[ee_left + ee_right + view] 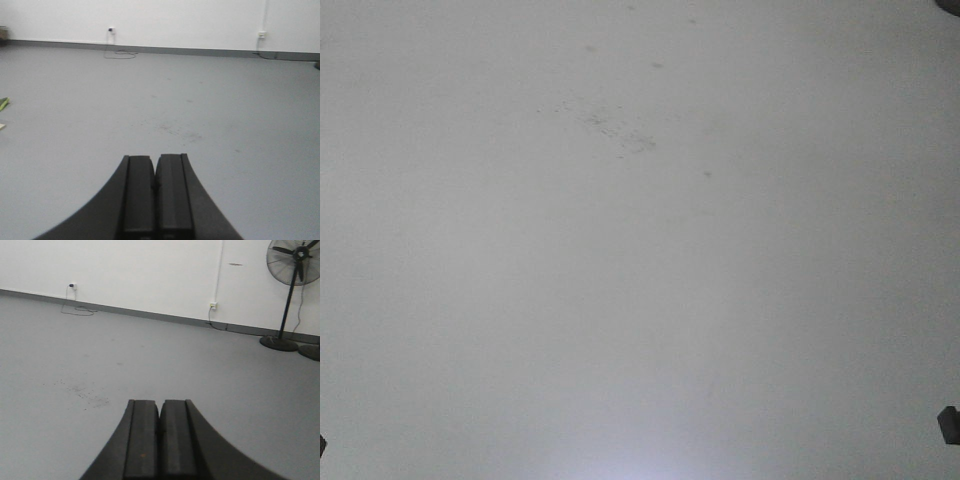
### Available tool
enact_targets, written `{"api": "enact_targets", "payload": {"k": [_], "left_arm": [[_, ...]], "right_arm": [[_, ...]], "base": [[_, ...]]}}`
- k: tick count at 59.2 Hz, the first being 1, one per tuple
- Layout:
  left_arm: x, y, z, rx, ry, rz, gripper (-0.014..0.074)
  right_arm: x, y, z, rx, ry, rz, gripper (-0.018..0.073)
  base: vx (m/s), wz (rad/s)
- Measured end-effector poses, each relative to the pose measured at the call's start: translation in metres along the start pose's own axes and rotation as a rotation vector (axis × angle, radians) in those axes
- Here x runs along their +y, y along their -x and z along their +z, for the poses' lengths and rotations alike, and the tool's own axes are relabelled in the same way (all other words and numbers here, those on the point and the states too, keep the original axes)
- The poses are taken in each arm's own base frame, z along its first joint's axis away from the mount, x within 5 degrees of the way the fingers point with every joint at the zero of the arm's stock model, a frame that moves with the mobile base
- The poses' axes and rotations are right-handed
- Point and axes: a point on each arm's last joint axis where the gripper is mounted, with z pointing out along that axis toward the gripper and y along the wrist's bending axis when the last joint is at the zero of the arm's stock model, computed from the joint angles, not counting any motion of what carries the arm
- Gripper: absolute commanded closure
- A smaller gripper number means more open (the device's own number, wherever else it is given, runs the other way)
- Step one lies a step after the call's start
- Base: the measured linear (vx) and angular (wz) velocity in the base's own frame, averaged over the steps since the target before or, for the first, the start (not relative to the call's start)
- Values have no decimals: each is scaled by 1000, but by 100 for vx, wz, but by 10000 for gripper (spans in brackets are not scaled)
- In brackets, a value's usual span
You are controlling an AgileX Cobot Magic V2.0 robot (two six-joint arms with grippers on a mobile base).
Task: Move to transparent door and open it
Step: 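Drive the base forward across the grey floor toward the glass door, then drive up to the white-framed glass door and stop facing it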
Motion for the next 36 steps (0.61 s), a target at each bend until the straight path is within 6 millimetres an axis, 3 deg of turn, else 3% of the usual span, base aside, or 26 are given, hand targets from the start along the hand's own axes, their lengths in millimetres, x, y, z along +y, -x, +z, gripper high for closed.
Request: {"api": "enact_targets", "payload": {"k": [36], "left_arm": [[0, 0, 0, 0, 0, 0, 602]], "right_arm": [[0, 0, 0, 0, 0, 0, 567]], "base": [[63, 46]]}}
